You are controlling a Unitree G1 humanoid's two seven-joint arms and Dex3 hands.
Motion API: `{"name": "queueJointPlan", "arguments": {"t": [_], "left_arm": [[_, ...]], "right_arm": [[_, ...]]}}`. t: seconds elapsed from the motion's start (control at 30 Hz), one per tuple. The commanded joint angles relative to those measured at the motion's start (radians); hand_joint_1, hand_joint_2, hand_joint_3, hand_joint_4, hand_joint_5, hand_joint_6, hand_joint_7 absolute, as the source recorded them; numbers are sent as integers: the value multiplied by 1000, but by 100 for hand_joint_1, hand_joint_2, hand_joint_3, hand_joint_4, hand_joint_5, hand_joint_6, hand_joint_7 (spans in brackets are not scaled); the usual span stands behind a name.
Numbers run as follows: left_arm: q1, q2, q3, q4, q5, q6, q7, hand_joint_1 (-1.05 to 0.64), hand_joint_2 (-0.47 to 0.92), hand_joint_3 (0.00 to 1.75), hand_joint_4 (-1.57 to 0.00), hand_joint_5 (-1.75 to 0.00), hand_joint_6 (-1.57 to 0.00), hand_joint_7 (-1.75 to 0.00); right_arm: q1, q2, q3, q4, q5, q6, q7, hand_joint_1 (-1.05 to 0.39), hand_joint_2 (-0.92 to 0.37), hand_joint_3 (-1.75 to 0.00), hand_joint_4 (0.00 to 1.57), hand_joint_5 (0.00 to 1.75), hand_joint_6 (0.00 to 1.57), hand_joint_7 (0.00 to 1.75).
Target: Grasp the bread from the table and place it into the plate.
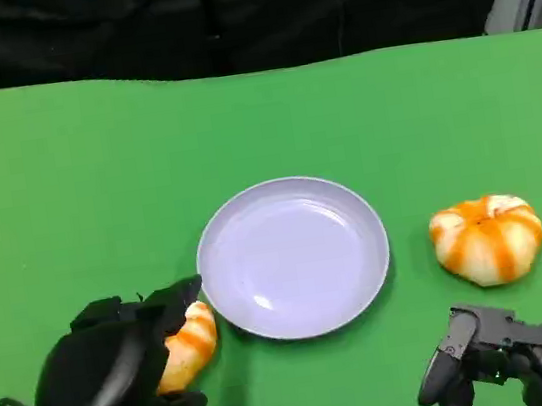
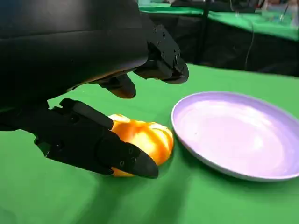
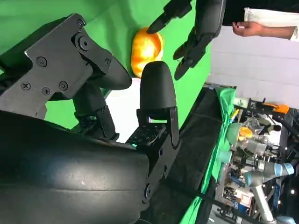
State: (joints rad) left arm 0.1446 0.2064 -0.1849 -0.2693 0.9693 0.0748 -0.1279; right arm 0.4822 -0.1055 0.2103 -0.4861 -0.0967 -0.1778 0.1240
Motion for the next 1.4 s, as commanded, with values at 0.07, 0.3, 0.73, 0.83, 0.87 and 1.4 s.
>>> {"name": "queueJointPlan", "arguments": {"t": [0.07, 0.3, 0.73, 0.83, 0.87, 1.4], "left_arm": [[-80, 29, -55, 114, 60, 89, -24, -39, 92, 0, -28, -48, -37, -1], [-201, 44, -140, 311, 89, 172, -42, -37, 92, 5, -52, -32, -47, -3], [-192, 94, -123, 392, -72, -8, 253, -27, 90, 2, -88, -172, -96, -95], [-194, 100, -128, 399, -81, -14, 264, -27, 91, 1, -88, -174, -94, -100], [-195, 101, -129, 400, -82, -15, 265, -27, 91, 1, -88, -174, -94, -101], [-157, 96, -65, 332, -82, -299, 810, -18, 24, 152, -95, -170, -88, -143]], "right_arm": [[3, -2, 2, -12, 0, 3, -3, -2, -38, -128, 75, 169, 75, 141], [7, -3, 3, -20, -2, 13, -3, -2, -38, -129, 76, 168, 75, 140], [6, 0, 2, -25, -2, 24, -4, -1, -37, -130, 76, 169, 76, 139], [6, 0, 2, -25, -2, 24, -4, -1, -38, -129, 76, 169, 76, 139], [6, 0, 2, -25, -2, 24, -4, -1, -38, -129, 76, 169, 76, 139], [14, 0, 7, -30, 2, 29, 0, -2, -37, -129, 75, 169, 75, 139]]}}
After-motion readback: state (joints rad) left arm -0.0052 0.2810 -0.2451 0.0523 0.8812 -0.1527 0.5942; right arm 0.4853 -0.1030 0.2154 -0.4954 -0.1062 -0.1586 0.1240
